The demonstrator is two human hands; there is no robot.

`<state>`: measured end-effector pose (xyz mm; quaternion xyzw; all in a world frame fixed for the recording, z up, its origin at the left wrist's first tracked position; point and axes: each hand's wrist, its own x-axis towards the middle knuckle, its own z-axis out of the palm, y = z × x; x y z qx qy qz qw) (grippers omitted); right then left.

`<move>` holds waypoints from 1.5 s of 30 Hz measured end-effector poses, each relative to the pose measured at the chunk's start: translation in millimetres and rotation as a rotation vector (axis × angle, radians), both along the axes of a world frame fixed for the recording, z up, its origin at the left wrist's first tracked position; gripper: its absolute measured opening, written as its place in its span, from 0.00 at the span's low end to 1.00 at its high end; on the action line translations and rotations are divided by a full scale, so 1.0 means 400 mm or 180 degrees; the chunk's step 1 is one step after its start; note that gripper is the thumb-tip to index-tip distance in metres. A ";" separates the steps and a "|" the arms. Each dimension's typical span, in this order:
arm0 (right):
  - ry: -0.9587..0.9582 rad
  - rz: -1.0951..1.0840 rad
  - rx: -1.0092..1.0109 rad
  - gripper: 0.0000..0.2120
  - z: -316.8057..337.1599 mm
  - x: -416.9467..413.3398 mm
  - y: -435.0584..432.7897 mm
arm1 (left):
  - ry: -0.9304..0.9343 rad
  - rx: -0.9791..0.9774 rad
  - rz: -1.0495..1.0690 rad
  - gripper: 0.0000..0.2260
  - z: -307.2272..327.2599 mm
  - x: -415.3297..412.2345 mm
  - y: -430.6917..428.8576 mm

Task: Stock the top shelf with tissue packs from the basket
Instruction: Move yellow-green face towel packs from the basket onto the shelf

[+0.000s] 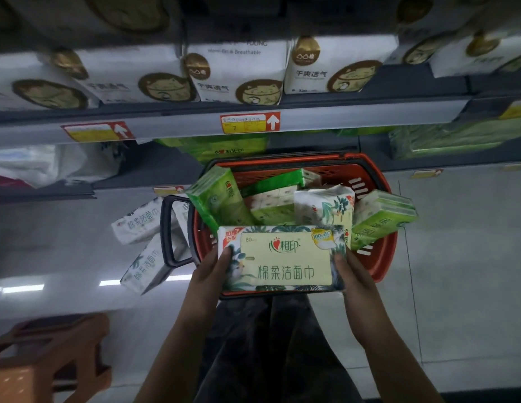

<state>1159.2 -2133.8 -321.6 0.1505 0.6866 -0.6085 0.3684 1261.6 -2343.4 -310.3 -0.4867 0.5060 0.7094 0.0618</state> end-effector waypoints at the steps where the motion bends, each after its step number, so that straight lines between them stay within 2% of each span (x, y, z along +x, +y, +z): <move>1: 0.0024 -0.0019 -0.0009 0.24 0.012 0.005 0.004 | 0.0014 0.0013 -0.0030 0.19 0.007 0.000 0.002; 4: 0.0052 -0.0034 0.0039 0.39 0.043 0.015 0.014 | 0.0021 0.0023 -0.0044 0.17 0.040 0.001 0.004; 5: 0.0072 -0.0013 0.0054 0.38 0.052 0.017 0.017 | 0.0030 0.0021 -0.0080 0.16 0.053 0.003 0.003; 8: 0.0088 0.0004 0.0041 0.28 0.088 0.018 0.021 | 0.0029 -0.0008 -0.0238 0.12 0.102 0.006 -0.006; 12: 0.0060 -0.0029 0.0001 0.28 0.148 0.028 0.012 | -0.0085 -0.0144 -0.0360 0.10 0.166 0.016 -0.010; 16: 0.0101 0.0066 -0.0001 0.18 0.219 0.040 0.008 | -0.0181 -0.0240 -0.0296 0.11 0.240 0.029 -0.012; 20: 0.0157 0.0164 0.0069 0.22 0.291 0.055 0.013 | -0.0181 -0.0248 -0.0220 0.11 0.316 0.050 -0.004; 25: 0.0255 0.0302 0.0096 0.22 0.393 0.047 0.028 | -0.0081 -0.0190 -0.0077 0.10 0.421 0.085 0.031; 30: 0.0420 0.0473 -0.0008 0.16 0.519 0.019 0.019 | -0.0011 -0.0329 -0.0049 0.13 0.533 0.106 0.044; 39: 0.0712 0.0596 -0.0154 0.12 0.765 -0.029 0.024 | 0.0094 -0.0594 -0.0045 0.15 0.743 0.080 0.045; 45: 0.0827 0.0415 -0.0249 0.11 0.886 -0.029 0.058 | 0.0381 -0.0429 0.0186 0.13 0.870 0.054 0.067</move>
